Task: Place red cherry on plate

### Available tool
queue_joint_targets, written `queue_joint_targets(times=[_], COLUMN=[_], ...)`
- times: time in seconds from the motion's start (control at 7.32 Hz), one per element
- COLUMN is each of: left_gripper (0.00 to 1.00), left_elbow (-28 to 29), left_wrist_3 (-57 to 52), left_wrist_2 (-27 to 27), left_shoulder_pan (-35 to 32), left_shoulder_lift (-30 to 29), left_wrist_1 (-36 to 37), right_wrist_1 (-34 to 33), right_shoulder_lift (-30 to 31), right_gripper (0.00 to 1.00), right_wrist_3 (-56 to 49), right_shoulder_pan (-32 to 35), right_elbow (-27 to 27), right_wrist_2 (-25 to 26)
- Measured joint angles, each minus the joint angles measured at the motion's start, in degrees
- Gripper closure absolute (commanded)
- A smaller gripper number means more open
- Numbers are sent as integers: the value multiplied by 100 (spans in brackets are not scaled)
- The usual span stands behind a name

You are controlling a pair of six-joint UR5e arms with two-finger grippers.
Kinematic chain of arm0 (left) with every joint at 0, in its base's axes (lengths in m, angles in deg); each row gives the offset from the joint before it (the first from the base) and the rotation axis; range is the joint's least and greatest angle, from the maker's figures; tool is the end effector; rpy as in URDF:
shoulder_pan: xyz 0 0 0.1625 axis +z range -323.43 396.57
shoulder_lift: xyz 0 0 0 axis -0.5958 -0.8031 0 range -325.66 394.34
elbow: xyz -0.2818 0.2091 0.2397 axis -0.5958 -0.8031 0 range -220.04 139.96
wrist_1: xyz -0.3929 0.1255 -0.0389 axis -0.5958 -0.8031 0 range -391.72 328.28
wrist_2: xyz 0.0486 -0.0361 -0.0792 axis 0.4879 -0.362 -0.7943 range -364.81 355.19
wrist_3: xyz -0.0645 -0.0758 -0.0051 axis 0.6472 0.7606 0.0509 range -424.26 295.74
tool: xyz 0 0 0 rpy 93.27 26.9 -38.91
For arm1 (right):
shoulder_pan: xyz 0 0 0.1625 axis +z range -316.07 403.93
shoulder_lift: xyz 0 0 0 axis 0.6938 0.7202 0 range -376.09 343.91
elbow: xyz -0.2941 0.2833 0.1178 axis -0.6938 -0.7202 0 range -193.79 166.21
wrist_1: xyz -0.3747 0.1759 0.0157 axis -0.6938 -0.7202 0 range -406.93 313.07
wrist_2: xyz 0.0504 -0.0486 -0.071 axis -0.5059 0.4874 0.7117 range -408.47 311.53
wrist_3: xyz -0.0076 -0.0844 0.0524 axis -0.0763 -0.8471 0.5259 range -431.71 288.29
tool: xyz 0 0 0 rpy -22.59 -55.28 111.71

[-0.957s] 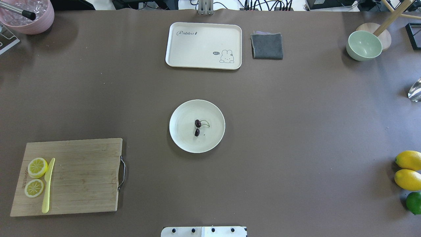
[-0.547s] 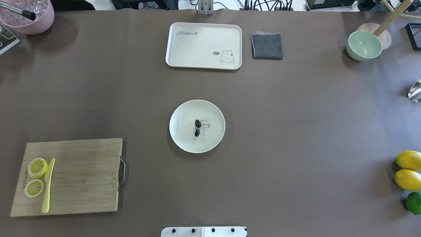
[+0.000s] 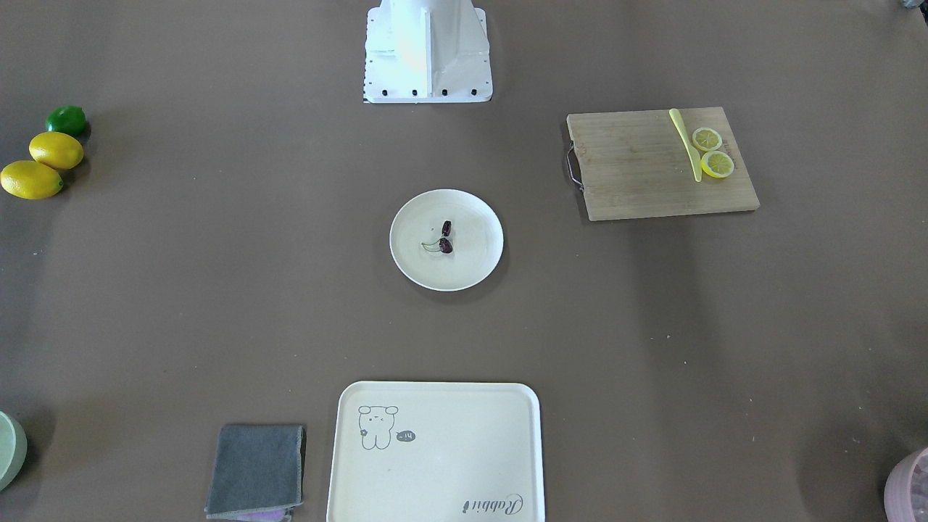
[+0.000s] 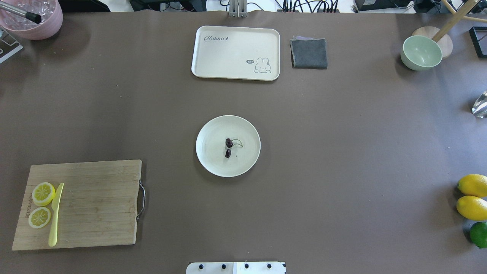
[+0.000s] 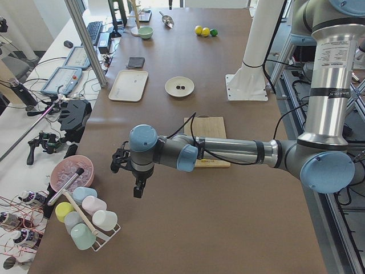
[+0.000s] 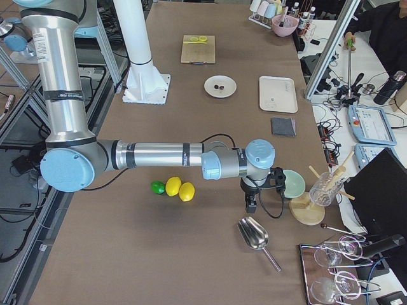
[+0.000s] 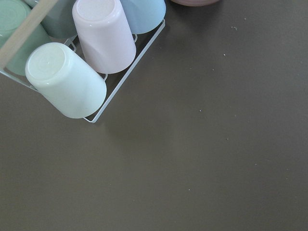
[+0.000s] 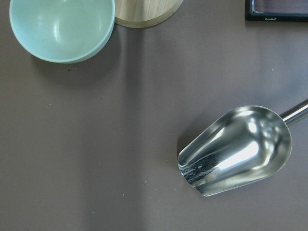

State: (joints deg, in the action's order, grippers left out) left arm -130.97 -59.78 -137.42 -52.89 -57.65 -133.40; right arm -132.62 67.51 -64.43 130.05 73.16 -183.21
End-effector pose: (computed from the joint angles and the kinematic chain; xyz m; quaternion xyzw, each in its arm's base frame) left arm -0.0609 -0.5221 0.6130 0.1026 0.3653 0.0145 0.9251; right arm 0.0260 -0.5502 0.6188 0.0246 -0.3840 0.0020 0.9230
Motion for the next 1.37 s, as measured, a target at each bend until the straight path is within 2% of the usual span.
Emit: queue_joint_targets(times=[0.41,1.37], left_gripper=[2,2], left_elbow=[-5,-26], left_wrist_3=[0,0], left_wrist_2=[-1,4], left_shoulder_pan=[3,0], left_shoulder_lift=[-12,-19], left_wrist_1=[0,0], right_wrist_1=[-551,-543], right_shoulder_lift=[43,165], right_gripper=[0,0], right_wrist_3=[-68,-95], right_shoulder_pan=[0,1], right_elbow=[402,449], right_wrist_2=[62,210])
